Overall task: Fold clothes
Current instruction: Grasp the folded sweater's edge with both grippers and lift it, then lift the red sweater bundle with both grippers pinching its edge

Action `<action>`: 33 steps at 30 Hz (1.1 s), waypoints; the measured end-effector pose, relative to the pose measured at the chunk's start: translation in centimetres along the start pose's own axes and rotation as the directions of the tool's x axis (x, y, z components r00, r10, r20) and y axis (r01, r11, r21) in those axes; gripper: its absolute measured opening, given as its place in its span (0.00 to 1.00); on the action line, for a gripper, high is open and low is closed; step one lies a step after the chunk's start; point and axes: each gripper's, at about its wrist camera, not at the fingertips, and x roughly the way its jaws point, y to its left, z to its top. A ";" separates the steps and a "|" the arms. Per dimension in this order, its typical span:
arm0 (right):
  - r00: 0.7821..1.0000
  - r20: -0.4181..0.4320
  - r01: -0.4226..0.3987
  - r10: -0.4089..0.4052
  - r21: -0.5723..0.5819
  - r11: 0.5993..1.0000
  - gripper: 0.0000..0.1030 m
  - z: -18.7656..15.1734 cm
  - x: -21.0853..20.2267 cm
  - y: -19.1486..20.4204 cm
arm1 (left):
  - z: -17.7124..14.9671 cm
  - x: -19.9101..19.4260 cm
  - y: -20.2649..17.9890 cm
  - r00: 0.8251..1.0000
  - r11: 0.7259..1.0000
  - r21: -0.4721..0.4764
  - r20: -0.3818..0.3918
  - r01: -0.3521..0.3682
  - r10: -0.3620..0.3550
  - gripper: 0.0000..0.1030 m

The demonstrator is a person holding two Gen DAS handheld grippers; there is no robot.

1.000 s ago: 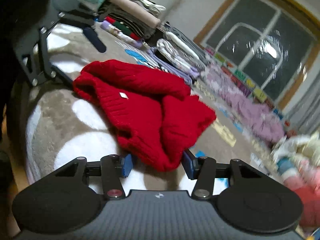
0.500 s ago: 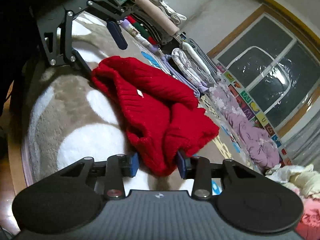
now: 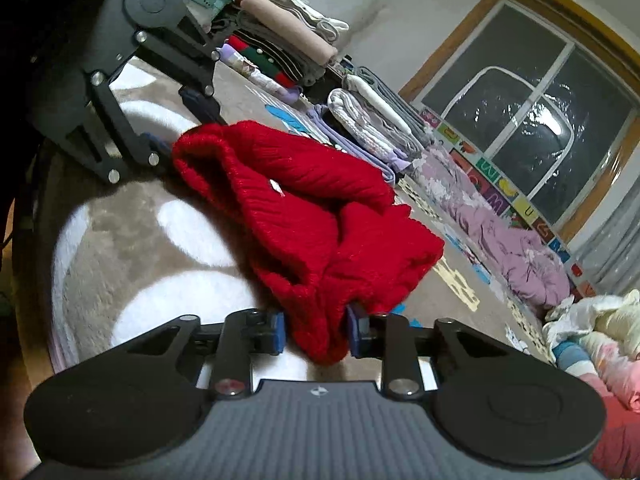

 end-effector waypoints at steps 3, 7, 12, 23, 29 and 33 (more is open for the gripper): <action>1.000 0.000 -0.013 0.013 0.007 1.000 0.24 0.5 -0.8 -0.1 | 0.0 -0.9 0.4 1.000 1.000 0.006 -0.012 0.009 -0.009 0.26; 0.999 0.010 -0.039 0.039 -0.023 0.999 0.23 1.2 -2.8 0.8 | -0.1 -2.8 0.3 0.999 0.999 0.031 -0.020 0.043 -0.042 0.26; 0.997 0.041 -0.066 0.068 -0.044 0.997 0.22 2.2 -6.6 1.5 | 0.3 -6.7 0.9 0.995 0.995 0.002 0.012 0.096 -0.096 0.26; 0.971 0.239 -0.032 -0.011 0.172 0.985 0.22 4.2 -10.6 -2.6 | 3.0 -7.6 8.8 0.983 0.933 -0.328 0.153 0.151 -0.105 0.26; 0.949 0.312 -0.086 -0.038 0.373 0.924 0.22 3.9 -8.4 -7.6 | 3.6 -4.6 13.1 0.966 0.854 -0.466 0.210 0.234 -0.150 0.27; 0.938 0.341 -0.116 -0.058 0.468 0.876 0.22 3.2 -6.3 -10.3 | 3.3 -2.6 15.3 0.956 0.786 -0.555 0.251 0.272 -0.153 0.27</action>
